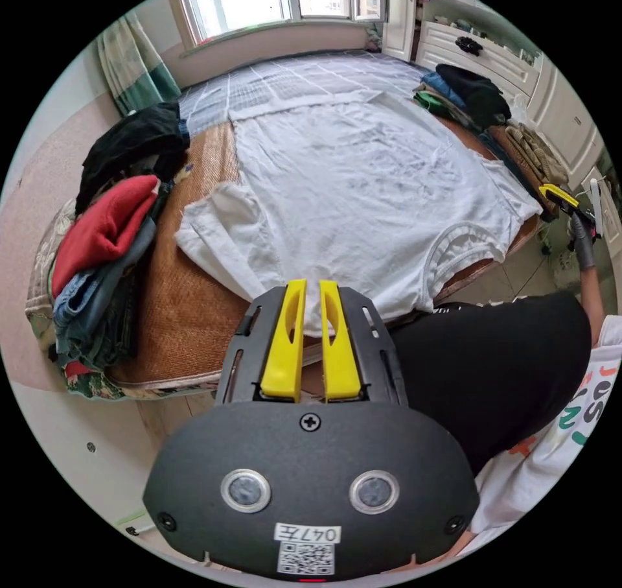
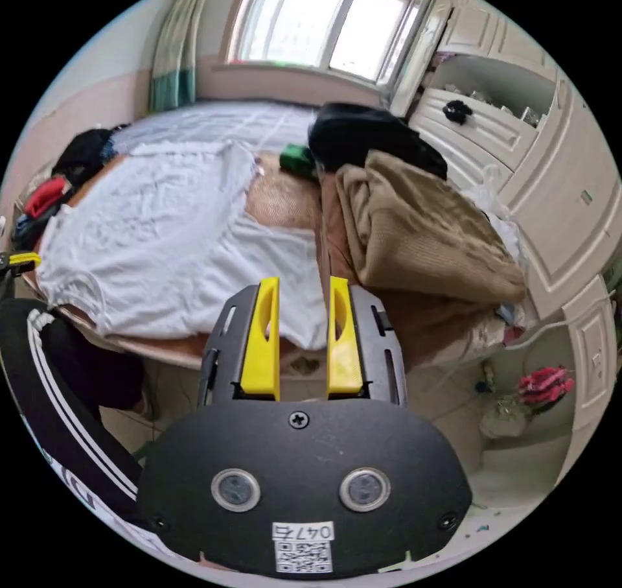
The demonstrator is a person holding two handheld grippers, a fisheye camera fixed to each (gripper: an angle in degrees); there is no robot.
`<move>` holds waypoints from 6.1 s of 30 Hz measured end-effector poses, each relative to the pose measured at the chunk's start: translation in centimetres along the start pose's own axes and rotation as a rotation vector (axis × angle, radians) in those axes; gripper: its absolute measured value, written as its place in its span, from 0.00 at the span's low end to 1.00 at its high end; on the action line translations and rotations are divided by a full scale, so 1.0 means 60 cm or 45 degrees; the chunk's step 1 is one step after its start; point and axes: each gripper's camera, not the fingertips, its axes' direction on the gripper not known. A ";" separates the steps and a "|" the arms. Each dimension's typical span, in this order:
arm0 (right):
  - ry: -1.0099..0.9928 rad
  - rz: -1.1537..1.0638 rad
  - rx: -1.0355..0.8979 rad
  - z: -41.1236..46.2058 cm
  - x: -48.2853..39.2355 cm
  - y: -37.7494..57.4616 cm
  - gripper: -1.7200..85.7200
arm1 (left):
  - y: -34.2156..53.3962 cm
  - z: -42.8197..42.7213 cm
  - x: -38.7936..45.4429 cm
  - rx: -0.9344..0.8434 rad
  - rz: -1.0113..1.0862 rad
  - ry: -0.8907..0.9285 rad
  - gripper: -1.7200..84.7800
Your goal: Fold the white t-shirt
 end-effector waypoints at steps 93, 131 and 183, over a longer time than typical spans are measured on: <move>-1.587 0.144 -0.104 0.314 -0.399 0.084 0.00 | 0.595 -0.193 -0.459 0.445 -1.053 0.185 0.03; -1.614 0.168 -0.113 0.245 -0.366 0.018 0.00 | 1.142 -0.258 -0.749 0.707 -1.367 0.102 0.01; -0.805 0.497 0.292 -0.187 0.142 0.063 0.01 | 0.230 -0.349 -0.131 0.509 0.004 0.086 0.01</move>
